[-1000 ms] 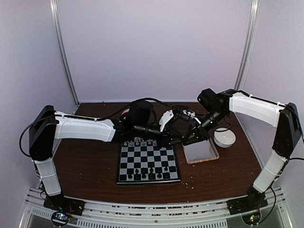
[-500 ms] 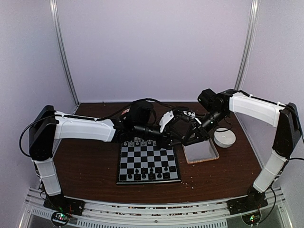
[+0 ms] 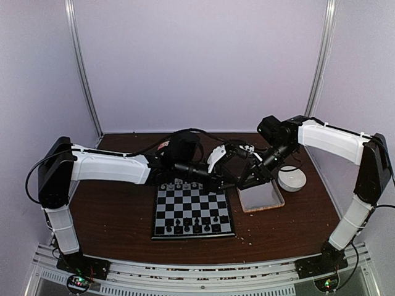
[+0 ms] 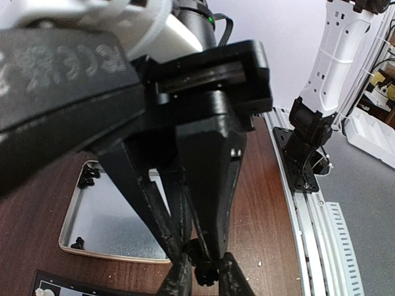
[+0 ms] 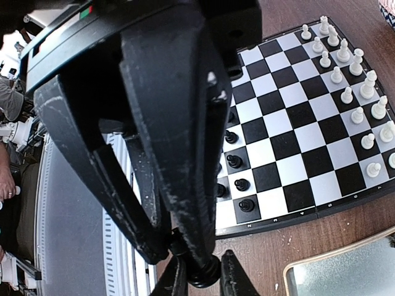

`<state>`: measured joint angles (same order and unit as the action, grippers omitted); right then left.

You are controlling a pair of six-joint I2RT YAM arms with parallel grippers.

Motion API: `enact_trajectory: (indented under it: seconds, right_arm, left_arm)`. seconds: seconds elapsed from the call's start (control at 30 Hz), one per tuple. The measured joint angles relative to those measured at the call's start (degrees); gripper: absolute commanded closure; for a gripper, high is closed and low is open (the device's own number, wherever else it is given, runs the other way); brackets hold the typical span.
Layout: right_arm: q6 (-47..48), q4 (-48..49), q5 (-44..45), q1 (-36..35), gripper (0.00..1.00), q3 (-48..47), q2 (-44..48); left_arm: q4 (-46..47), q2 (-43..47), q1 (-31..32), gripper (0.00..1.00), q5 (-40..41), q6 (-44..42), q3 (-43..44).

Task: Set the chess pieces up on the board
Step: Pass from the right arm to the left, then place the rook at h8.

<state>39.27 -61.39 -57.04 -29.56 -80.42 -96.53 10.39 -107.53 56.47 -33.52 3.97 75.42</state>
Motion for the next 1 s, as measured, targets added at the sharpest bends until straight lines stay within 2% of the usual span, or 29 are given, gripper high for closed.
enact_trajectory:
  seconds: [0.2, 0.37, 0.47, 0.73, 1.0]
  right_arm:
    - [0.0, -0.3, 0.1, 0.0, 0.80, 0.0, 0.0]
    - [0.6, -0.9, 0.0, 0.0, 0.62, 0.0, 0.0]
    - [2.0, -1.0, 0.3, 0.2, 0.58, 0.2, 0.6]
    - [4.1, -0.5, 1.6, 3.2, 0.54, 2.4, 5.1]
    - [2.1, 4.1, 10.3, 4.3, 0.55, 4.2, 5.0]
  left_arm:
    - [0.0, -0.4, 0.0, 0.97, -0.9, -0.1, 0.3]
    - [-1.7, -0.5, 0.0, 1.00, -0.9, -0.4, 1.2]
    - [-4.2, -0.3, 0.0, 1.00, 0.4, -1.4, 2.1]
    - [-19.3, 6.1, -0.2, 1.00, 7.1, -6.6, 2.5]
    - [-37.4, 15.2, -0.2, 1.00, 17.9, -8.7, 1.2]
